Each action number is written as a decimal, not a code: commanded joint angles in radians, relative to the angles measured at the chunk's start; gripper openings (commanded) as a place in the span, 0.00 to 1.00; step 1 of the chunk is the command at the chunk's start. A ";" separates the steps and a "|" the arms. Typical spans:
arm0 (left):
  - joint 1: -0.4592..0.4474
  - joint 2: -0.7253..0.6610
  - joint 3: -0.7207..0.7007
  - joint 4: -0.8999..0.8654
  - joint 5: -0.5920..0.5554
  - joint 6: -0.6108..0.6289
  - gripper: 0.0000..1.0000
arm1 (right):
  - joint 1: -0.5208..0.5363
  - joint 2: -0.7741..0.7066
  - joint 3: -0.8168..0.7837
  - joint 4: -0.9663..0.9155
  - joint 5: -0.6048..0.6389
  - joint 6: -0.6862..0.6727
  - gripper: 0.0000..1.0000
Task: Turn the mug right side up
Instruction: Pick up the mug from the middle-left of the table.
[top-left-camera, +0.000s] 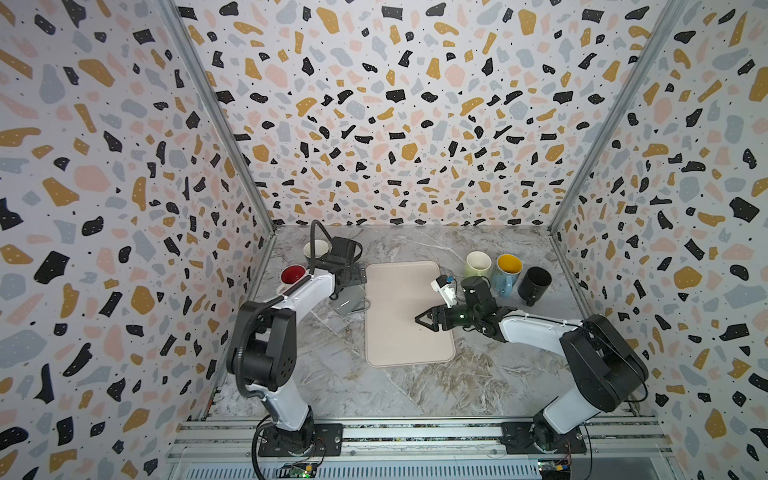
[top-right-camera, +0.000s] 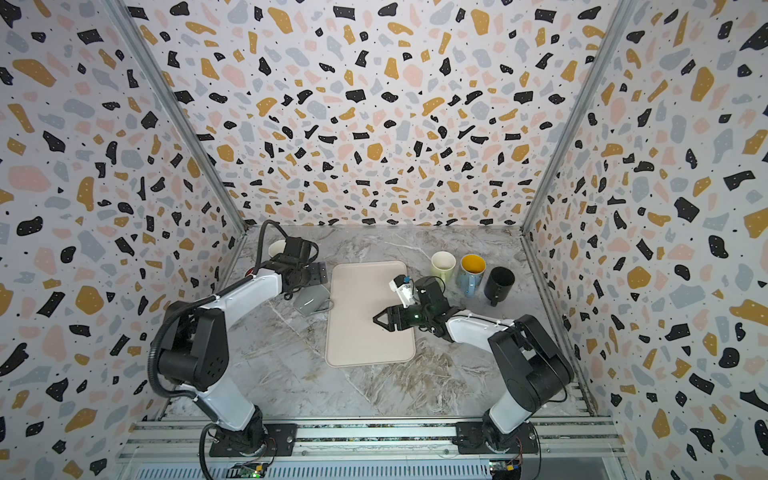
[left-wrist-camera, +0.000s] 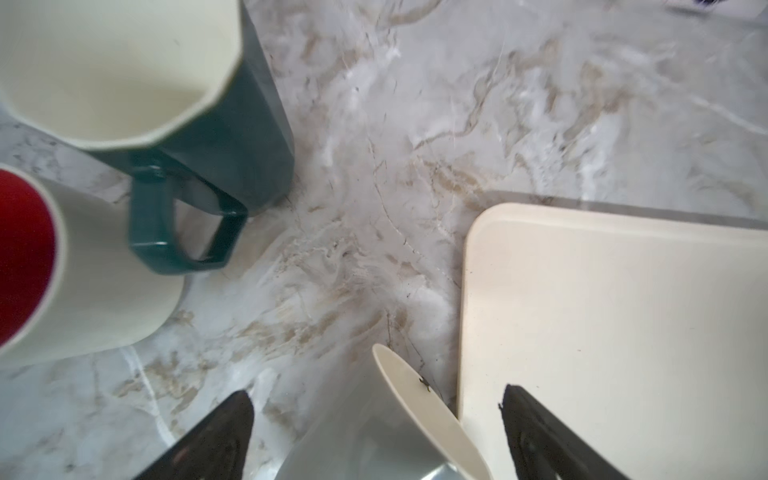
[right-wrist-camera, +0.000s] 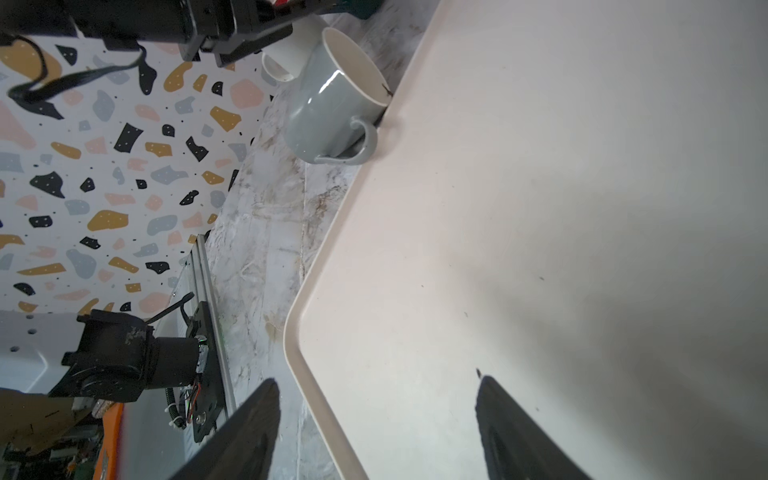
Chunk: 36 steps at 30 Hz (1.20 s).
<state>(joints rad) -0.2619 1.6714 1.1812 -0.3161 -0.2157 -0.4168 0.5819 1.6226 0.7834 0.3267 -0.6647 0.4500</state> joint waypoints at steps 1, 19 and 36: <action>-0.004 -0.106 -0.082 0.079 -0.046 -0.095 1.00 | 0.011 0.060 0.057 0.181 -0.049 -0.020 0.76; -0.001 -0.466 -0.411 0.038 -0.061 -0.257 1.00 | 0.098 0.635 0.721 0.074 -0.214 -0.243 0.76; 0.074 -0.370 -0.440 0.089 0.059 -0.257 1.00 | 0.167 0.789 0.966 -0.142 -0.223 -0.444 0.64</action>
<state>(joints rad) -0.2165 1.2968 0.7403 -0.2584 -0.1753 -0.6899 0.7345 2.4245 1.7290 0.2173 -0.8703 0.0601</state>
